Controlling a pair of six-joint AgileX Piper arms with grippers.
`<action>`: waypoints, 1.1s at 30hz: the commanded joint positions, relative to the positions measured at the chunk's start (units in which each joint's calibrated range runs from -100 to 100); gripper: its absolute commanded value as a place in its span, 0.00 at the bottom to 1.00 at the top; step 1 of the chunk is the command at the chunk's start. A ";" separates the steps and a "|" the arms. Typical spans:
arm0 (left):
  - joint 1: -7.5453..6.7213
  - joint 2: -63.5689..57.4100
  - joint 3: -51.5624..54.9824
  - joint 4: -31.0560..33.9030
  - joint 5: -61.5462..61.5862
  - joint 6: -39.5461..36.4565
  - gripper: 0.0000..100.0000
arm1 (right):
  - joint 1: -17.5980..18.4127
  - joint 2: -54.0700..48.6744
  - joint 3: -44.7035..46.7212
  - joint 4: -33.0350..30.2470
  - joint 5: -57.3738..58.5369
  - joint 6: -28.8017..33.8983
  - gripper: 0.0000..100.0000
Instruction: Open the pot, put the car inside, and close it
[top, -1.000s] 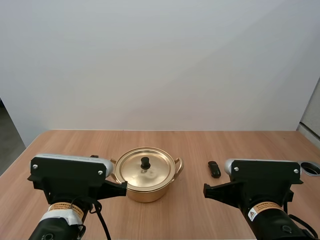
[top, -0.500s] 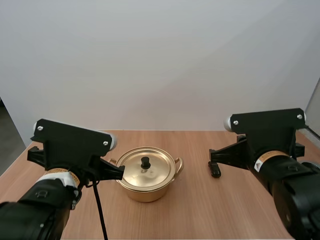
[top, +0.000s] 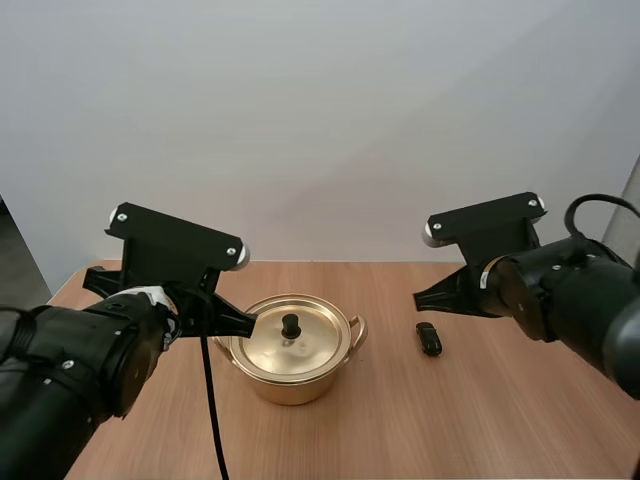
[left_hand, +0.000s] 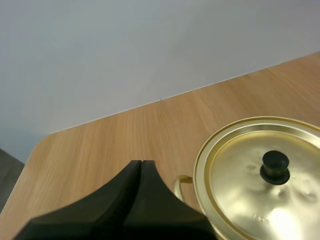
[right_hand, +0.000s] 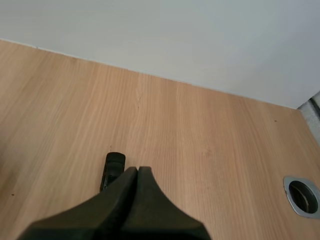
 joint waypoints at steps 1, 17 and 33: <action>-0.65 6.54 -0.22 -16.84 -2.90 25.52 0.00 | 0.02 1.78 -0.04 -0.41 -3.51 -0.64 0.00; -5.76 34.22 -22.13 -29.33 17.98 35.03 0.75 | 0.02 16.58 -0.20 -2.66 -14.83 -1.02 0.88; -5.76 48.55 -24.28 -30.47 20.98 35.23 0.75 | 0.02 26.40 -0.32 -2.55 -23.38 -1.02 0.88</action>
